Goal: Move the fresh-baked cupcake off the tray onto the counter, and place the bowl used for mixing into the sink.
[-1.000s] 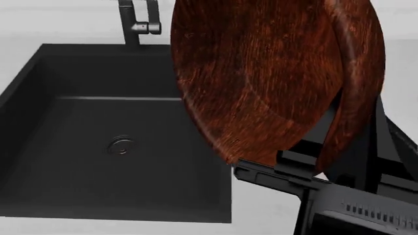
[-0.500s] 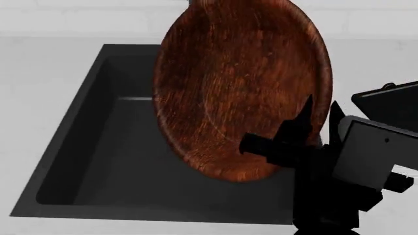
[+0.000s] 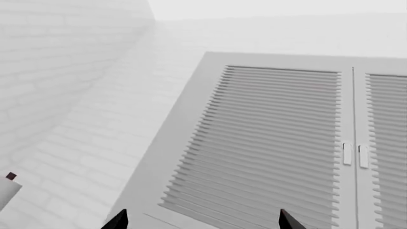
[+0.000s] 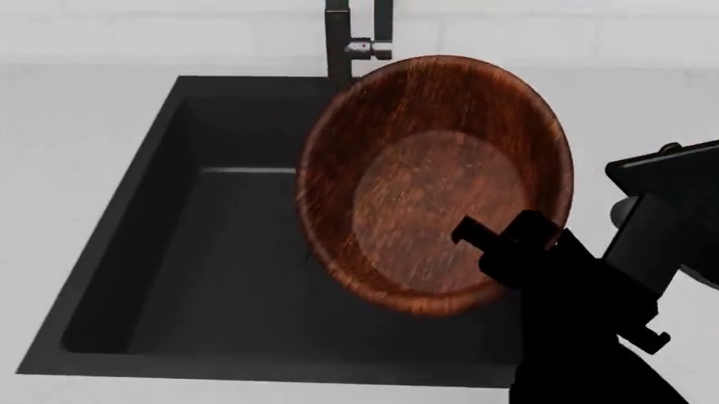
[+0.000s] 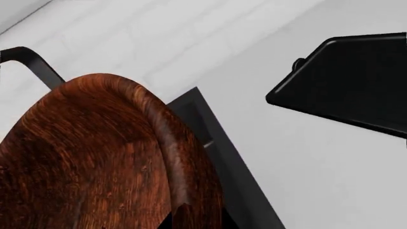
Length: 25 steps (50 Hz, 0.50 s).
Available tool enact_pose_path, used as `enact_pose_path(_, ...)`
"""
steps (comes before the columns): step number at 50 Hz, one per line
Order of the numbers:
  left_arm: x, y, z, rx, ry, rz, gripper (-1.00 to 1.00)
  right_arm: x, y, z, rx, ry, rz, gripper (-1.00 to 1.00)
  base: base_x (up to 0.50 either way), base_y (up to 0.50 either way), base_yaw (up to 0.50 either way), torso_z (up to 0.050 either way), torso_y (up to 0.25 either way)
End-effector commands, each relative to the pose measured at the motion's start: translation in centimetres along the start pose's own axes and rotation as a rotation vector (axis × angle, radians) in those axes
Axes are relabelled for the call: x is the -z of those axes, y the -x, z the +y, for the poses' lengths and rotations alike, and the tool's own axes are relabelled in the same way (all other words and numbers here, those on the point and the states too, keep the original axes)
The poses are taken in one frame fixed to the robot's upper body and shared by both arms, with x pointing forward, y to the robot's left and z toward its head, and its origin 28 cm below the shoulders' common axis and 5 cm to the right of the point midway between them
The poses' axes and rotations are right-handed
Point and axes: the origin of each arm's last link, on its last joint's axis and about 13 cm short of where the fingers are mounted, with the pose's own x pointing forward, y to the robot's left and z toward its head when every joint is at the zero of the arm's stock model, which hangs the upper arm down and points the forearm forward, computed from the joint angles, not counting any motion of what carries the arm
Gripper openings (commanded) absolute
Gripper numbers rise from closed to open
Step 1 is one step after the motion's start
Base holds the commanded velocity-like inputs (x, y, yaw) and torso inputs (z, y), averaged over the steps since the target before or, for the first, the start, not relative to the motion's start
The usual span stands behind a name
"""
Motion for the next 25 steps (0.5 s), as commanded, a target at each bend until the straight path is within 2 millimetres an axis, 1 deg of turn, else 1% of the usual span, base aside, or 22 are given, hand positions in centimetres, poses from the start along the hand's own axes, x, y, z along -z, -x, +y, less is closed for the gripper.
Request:
enact_pose_path(1, 0.0, 0.1, -0.1, 0.009, 0.003, 0.004, 1.00, 0.8, -2.1, -0.1, 0.017, -0.027, 0.100, -1.00, 0.50, -0.05, 0.00, 0.000, 0.000)
enact_pose_path(6, 0.0, 0.0, 0.0, 0.006, 0.005, 0.006, 1.00, 1.0, -2.7, -0.1, 0.030, -0.038, 0.127, -1.00, 0.50, -0.05, 0.00, 0.000, 0.000)
enact_pose_path(7, 0.0, 0.1, 0.0, 0.004, 0.007, 0.004, 1.00, 2.3, -3.7, 0.2, 0.048, -0.044, 0.206, -1.00, 0.02, 0.00, 0.00, 0.000, 0.000)
enact_pose_path(12, -0.1, 0.1, 0.1, 0.003, 0.011, 0.002, 1.00, 3.0, -4.2, 0.4, 0.051, -0.018, 0.235, -1.00, 0.00, 0.00, 0.00, 0.000, 0.002)
enact_pose_path(17, -0.3, 0.0, 0.2, 0.000, 0.017, 0.005, 1.00, 3.5, -4.3, 0.6, 0.054, -0.009, 0.256, -1.00, 0.00, 0.00, 0.00, 0.000, 0.000)
enact_pose_path(20, -0.4, 0.1, 0.3, 0.000, 0.018, 0.002, 1.00, 4.2, -4.6, 1.0, 0.029, 0.008, 0.301, -1.00, 0.00, 0.00, 0.00, 0.003, 0.000)
enact_pose_path(21, -0.4, 0.1, 0.3, 0.001, 0.018, 0.002, 1.00, 4.6, -4.8, 1.0, -0.001, 0.019, 0.341, -1.00, 0.00, 0.00, 0.00, 0.000, 0.009)
enact_pose_path(25, -0.4, 0.1, 0.3, 0.004, 0.019, 0.004, 1.00, 5.4, -5.1, 1.4, -0.031, 0.042, 0.377, -1.00, 0.00, 0.00, 0.00, 0.000, 0.000)
